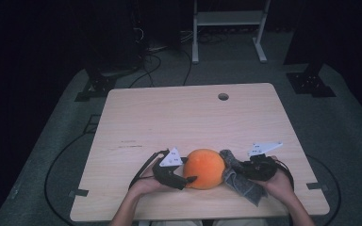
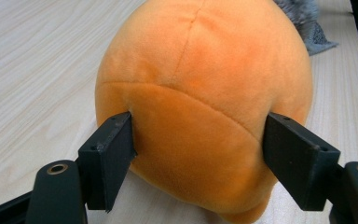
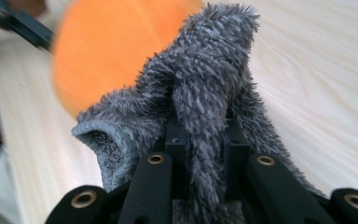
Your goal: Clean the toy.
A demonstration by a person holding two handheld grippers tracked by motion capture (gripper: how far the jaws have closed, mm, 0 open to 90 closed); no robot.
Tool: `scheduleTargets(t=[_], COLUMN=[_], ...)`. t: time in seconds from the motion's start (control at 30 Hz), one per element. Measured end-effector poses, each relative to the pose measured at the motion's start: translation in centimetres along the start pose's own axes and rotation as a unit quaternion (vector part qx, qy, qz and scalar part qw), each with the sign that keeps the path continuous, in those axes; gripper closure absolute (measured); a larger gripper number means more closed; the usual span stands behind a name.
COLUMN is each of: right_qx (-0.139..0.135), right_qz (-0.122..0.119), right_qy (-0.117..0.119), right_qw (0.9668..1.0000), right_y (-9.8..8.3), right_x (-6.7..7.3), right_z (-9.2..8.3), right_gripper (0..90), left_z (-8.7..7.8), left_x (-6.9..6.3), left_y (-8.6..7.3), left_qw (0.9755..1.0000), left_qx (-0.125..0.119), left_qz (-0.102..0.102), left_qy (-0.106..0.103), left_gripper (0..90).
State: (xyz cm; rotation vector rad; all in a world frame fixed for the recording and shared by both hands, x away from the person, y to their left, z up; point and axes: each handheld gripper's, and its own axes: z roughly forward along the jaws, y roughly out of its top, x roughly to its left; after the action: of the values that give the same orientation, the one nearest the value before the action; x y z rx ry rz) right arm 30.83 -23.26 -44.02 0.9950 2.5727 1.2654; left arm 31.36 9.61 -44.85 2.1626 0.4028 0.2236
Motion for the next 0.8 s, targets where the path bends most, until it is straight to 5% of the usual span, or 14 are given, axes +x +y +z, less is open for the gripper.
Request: scheduleTargets(t=[0.07,0.33,0.47,0.53,0.63,0.8], right_qx=[0.005,-0.073,-0.043,-0.041,-0.039,-0.018], right_qz=[0.003,-0.022,-0.04,-0.029,-0.021,-0.016], right_qy=[-0.008,0.032,0.018,0.022,0.024,0.006], right_qw=[1.0,0.9966,0.9981,0.9985,0.9987,0.9997], right_y=[-0.2,2.6,2.5,2.0,1.4,0.8], right_x=[-0.3,1.9,2.5,2.1,1.4,0.6], right_z=[-0.3,-1.8,-0.7,-0.6,-0.9,-1.0], right_gripper=[76.7,76.7,76.6,76.5,76.5,76.5], left_z=[0.0,0.3,-0.2,-0.3,0.4,0.3], left_x=[0.0,-1.1,-1.1,-0.9,-0.5,-0.9], left_y=[0.0,0.9,1.1,1.1,0.9,1.0], left_qw=[1.0,0.9993,0.9988,0.9987,0.9997,0.9993], left_qx=[-0.002,-0.005,-0.024,-0.041,-0.022,-0.033], left_qz=[0.001,0.037,0.04,0.025,-0.001,0.013], left_qy=[0.0,0.0,-0.012,-0.015,-0.011,-0.01], left_gripper=[25.5,26.0,22.0,16.9,11.4,28.2])
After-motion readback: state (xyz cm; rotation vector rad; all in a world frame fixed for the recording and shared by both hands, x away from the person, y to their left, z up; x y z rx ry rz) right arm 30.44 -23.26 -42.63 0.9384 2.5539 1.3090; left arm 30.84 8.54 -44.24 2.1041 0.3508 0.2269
